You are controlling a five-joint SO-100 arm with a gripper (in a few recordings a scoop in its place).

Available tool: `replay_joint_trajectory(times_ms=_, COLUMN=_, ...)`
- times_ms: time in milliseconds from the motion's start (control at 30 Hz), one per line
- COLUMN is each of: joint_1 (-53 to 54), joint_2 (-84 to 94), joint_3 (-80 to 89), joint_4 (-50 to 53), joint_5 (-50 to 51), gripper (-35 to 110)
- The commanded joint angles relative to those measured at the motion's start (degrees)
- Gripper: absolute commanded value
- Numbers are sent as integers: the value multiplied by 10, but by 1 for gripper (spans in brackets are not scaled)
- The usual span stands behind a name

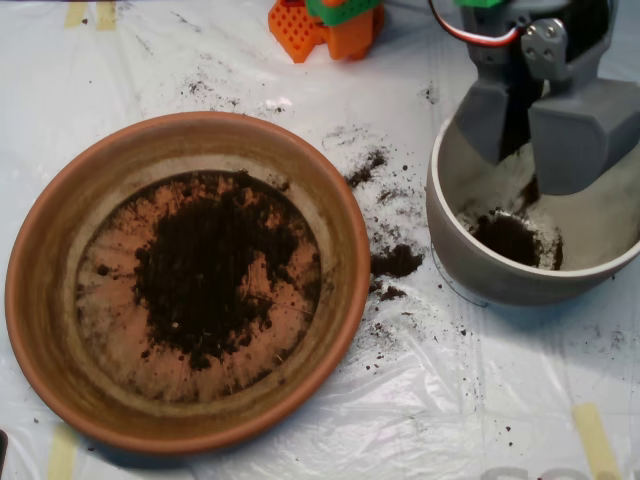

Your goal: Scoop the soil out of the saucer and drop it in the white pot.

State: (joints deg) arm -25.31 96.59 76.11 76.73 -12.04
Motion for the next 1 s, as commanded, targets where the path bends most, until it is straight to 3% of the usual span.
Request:
replay_joint_trajectory(times_ms=0, joint_1=2, joint_2=17, joint_3=-65, joint_4=31, joint_5=11, gripper=14)
replay_joint_trajectory(times_ms=167, joint_1=9, joint_2=24, joint_3=-64, joint_4=50, joint_5=2, gripper=14)
replay_joint_trajectory(times_ms=533, joint_1=27, joint_2=25, joint_3=-89, joint_4=74, joint_5=-6, gripper=33)
replay_joint_trajectory(times_ms=967, joint_1=25, joint_2=6, joint_3=-132, joint_4=93, joint_5=41, gripper=35)
